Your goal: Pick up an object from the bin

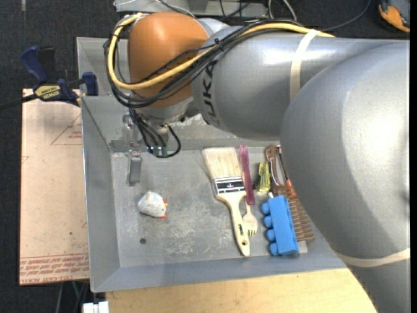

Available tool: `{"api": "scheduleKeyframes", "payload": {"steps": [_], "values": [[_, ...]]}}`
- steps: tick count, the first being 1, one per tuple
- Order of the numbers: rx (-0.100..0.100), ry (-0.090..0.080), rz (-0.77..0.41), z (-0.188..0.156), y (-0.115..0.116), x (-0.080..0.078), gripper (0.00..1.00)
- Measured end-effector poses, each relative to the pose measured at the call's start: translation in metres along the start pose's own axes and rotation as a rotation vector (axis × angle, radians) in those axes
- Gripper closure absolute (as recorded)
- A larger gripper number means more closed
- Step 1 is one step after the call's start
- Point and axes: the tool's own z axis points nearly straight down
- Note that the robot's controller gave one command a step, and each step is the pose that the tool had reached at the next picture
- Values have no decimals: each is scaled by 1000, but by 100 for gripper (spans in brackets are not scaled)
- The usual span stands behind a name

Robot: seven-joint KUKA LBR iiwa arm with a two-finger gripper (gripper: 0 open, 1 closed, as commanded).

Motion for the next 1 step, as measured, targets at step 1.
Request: {"api": "scheduleKeyframes", "payload": {"steps": [1], "values": [[-2, -7, 5, -5, -1, -2, 0]]}}
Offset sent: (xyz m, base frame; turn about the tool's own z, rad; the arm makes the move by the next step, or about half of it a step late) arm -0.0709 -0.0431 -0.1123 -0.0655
